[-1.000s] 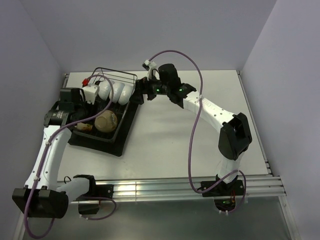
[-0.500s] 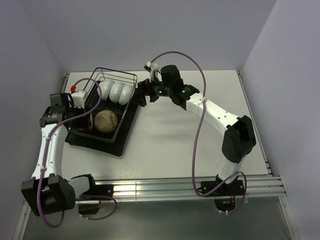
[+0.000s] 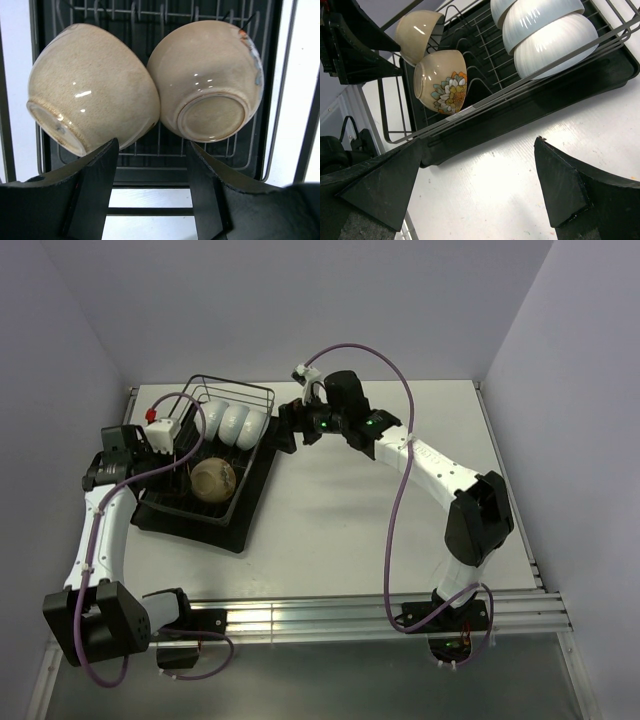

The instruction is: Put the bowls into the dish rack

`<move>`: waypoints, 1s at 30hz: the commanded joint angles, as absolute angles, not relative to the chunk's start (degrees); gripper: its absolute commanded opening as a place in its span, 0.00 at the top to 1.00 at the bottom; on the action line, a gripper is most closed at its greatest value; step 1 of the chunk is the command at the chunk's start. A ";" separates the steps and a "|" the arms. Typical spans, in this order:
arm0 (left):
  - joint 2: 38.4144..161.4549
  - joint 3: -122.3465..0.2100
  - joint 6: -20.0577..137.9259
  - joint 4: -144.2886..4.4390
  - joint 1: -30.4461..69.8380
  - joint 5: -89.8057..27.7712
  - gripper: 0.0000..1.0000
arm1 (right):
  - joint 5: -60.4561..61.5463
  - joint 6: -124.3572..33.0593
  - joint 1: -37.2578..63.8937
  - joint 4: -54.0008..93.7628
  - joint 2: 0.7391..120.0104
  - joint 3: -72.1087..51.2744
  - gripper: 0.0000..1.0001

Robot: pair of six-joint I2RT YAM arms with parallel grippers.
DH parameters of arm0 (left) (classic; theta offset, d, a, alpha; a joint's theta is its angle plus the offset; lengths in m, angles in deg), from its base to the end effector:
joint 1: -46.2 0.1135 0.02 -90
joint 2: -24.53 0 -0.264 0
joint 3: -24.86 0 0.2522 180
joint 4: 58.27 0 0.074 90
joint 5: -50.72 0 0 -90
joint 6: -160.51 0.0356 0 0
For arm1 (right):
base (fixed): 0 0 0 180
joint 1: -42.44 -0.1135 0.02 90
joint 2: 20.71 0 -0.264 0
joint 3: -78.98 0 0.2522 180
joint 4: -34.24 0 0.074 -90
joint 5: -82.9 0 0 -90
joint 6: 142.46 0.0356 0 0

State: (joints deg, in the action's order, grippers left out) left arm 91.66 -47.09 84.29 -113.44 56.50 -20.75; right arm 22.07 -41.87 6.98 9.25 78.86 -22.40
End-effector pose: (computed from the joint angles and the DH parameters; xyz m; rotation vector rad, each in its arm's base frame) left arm 0.2357 0.0313 0.2950 0.2135 2.3893 -0.2020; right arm 0.3260 0.2535 0.3404 -0.7796 1.9129 1.0128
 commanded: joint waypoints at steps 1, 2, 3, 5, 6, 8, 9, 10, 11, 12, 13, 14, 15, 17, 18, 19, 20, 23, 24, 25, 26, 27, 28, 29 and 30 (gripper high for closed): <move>91.94 -47.87 84.49 -109.90 56.39 -18.18 0.37 | 22.00 -42.53 7.29 9.76 75.54 -22.41 0.00; 91.85 -48.66 84.75 -110.61 56.39 -18.10 0.37 | 21.91 -42.71 7.29 9.75 75.45 -22.32 0.00; 91.68 -49.19 84.93 -111.05 56.39 -18.18 0.37 | 21.91 -42.79 7.29 9.75 75.45 -22.32 0.00; 90.71 -50.76 85.54 -112.45 56.39 -18.62 0.36 | 21.82 -42.97 7.29 9.40 75.45 -22.41 0.00; 90.28 -51.21 85.80 -112.72 56.48 -18.89 0.36 | 21.91 -42.97 7.29 9.40 75.45 -22.41 0.00; 89.13 -53.48 86.33 -114.21 56.30 -19.41 0.34 | 21.82 -42.97 7.29 9.23 75.18 -22.24 0.00; 88.78 -54.37 86.42 -115.00 56.30 -19.59 0.34 | 21.73 -43.06 7.29 9.14 75.10 -22.23 0.00; 88.69 -55.33 86.42 -115.53 56.30 -19.50 0.29 | 21.47 -43.32 7.38 8.79 74.83 -22.15 0.00; 88.78 -57.43 86.60 -116.93 56.30 -19.16 0.20 | 21.29 -43.50 7.29 8.70 74.74 -22.06 0.00; 88.95 -58.58 86.51 -117.55 56.13 -19.33 0.17 | 21.21 -43.67 7.38 8.61 74.48 -22.06 0.00; 88.87 -60.42 86.51 -117.82 55.78 -19.59 0.16 | 21.03 -43.85 7.46 8.26 74.22 -21.71 0.00; 88.95 -61.31 86.25 -117.91 54.82 -20.03 0.15 | 21.03 -44.02 7.64 8.09 74.04 -21.62 0.00; 89.13 -62.10 85.99 -117.91 54.03 -21.07 0.13 | 21.03 -44.11 7.99 7.91 73.52 -21.44 0.00; 90.52 -64.56 85.46 -118.17 50.35 -24.49 0.00 | 21.03 -44.38 9.04 7.21 72.47 -20.74 0.00; 91.32 -65.53 85.11 -118.35 48.59 -25.47 0.00 | 21.03 -44.73 9.48 6.51 72.02 -20.13 0.00; 92.20 -67.28 84.58 -118.43 47.09 -25.91 0.01 | 20.94 -44.82 10.09 6.41 71.50 -19.69 0.00; 92.99 -68.08 84.32 -118.43 43.94 -26.18 0.00 | 20.77 -45.08 11.32 5.89 70.88 -19.25 0.00; 96.94 -71.51 82.92 -118.00 39.71 -24.25 0.00 | 20.24 -45.87 15.00 4.22 67.98 -17.23 0.00; 99.30 -72.47 82.30 -117.39 38.47 -24.60 0.00 | 20.33 -45.96 16.07 3.52 66.32 -15.92 0.00; 100.63 -74.31 81.42 -117.03 37.24 -24.51 0.01 | 20.33 -46.05 17.30 3.08 65.35 -15.12 0.00; 101.86 -75.20 80.98 -116.59 34.97 -24.51 0.01 | 20.24 -46.13 18.70 2.73 64.29 -14.16 0.00; 104.31 -76.08 80.28 -115.11 33.64 -24.69 0.00 | 20.24 -46.66 21.59 1.59 62.20 -12.58 0.00; 105.38 -77.74 79.23 -114.31 32.58 -25.12 0.00 | 19.89 -47.10 23.09 0.80 61.22 -11.78 0.00; 108.00 -78.54 78.87 -113.78 30.22 -25.22 0.00 | 19.28 -47.62 24.59 -0.08 59.21 -11.08 0.00; 109.50 -79.77 78.43 -113.34 29.07 -25.04 0.00 | 17.97 -48.67 27.39 -2.09 58.23 -9.85 0.00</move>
State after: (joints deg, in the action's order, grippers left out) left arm 106.28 -75.79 81.56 -116.39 32.68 -24.67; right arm 20.26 -46.03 22.72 1.62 63.78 -11.56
